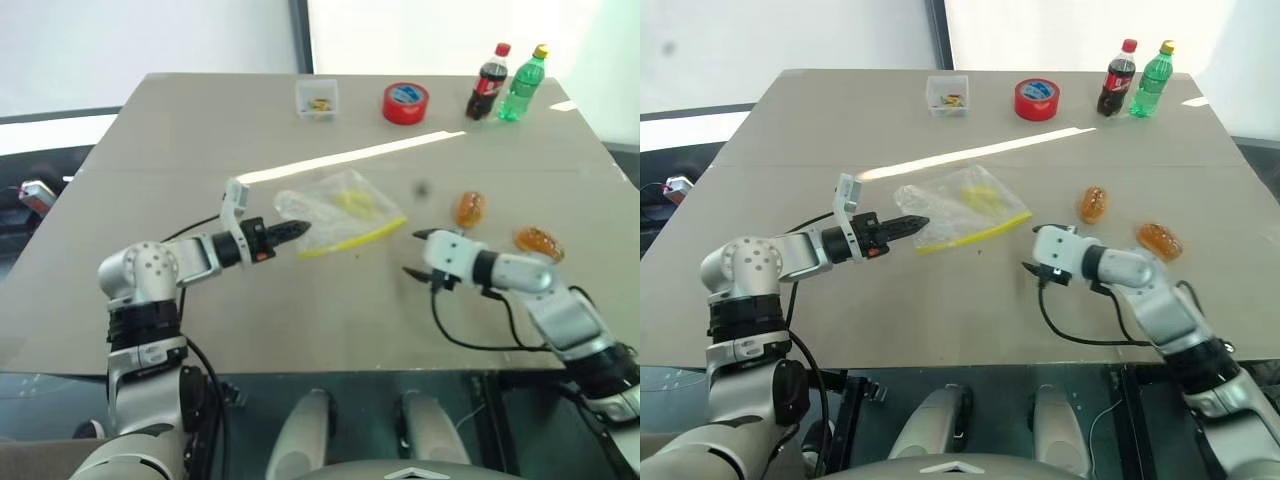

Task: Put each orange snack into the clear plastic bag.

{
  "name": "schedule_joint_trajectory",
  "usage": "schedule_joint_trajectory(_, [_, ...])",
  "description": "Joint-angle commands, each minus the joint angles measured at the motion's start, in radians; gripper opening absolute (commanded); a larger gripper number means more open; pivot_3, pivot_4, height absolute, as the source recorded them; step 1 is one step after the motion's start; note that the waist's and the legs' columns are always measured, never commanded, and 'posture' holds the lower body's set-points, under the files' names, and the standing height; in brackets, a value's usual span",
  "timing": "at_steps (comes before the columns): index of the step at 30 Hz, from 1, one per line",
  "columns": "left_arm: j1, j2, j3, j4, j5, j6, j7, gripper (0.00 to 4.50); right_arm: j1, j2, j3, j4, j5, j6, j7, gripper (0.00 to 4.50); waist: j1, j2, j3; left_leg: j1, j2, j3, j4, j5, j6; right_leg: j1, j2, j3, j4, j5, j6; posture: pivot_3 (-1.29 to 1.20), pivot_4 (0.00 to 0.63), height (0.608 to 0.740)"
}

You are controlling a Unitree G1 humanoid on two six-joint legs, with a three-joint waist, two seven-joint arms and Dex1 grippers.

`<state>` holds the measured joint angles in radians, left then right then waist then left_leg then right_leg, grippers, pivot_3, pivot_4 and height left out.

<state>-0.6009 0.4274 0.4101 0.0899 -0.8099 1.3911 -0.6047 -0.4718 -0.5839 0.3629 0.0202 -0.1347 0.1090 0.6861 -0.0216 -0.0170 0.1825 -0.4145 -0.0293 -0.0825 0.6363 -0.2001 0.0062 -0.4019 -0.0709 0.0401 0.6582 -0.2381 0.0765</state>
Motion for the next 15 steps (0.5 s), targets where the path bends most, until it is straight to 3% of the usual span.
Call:
schedule_joint_trajectory(1, [0.032, -0.029, 0.048, -0.106, -0.069, 0.065, 0.051, 0.09, -0.098, 0.053, 0.01, 0.162, -0.082, -0.111, -0.078, 3.38, -0.001, 0.0, 0.0, 0.0, 0.0, 0.0, 0.0, 0.0, 0.0, 0.0, 0.0, 0.0, 0.0, 0.0, 0.0, 0.0, 0.15, 0.74])
schedule_joint_trajectory(6, [0.068, -0.035, 0.068, -0.162, -0.123, 0.115, 0.078, 0.09, -0.193, 0.13, -0.013, 0.308, -0.091, -0.197, -0.117, 3.38, -0.005, 0.0, 0.0, 0.0, 0.0, -0.001, 0.0, 0.003, -0.005, 0.0, 0.001, 0.0, 0.001, 0.0, 0.0, 0.0, 0.15, 0.74])
schedule_joint_trajectory(9, [0.085, -0.026, 0.065, -0.176, -0.134, 0.119, 0.084, 0.0, -0.208, 0.152, -0.023, 0.324, -0.082, -0.232, -0.114, 2.56, -0.008, 0.0, 0.0, 0.0, 0.0, -0.001, 0.0, 0.003, -0.005, 0.0, 0.0, 0.0, 0.001, 0.0, 0.0, 0.0, 0.15, 0.74])
schedule_joint_trajectory(15, [0.098, -0.005, 0.042, -0.163, -0.136, 0.096, 0.074, 0.0, -0.202, 0.163, -0.02, 0.321, -0.08, -0.268, -0.088, 0.06, -0.016, 0.0, 0.0, 0.0, -0.001, -0.001, -0.001, 0.003, -0.005, 0.0, 0.001, 0.0, 0.001, 0.0, 0.0, 0.0, 0.15, 0.74])
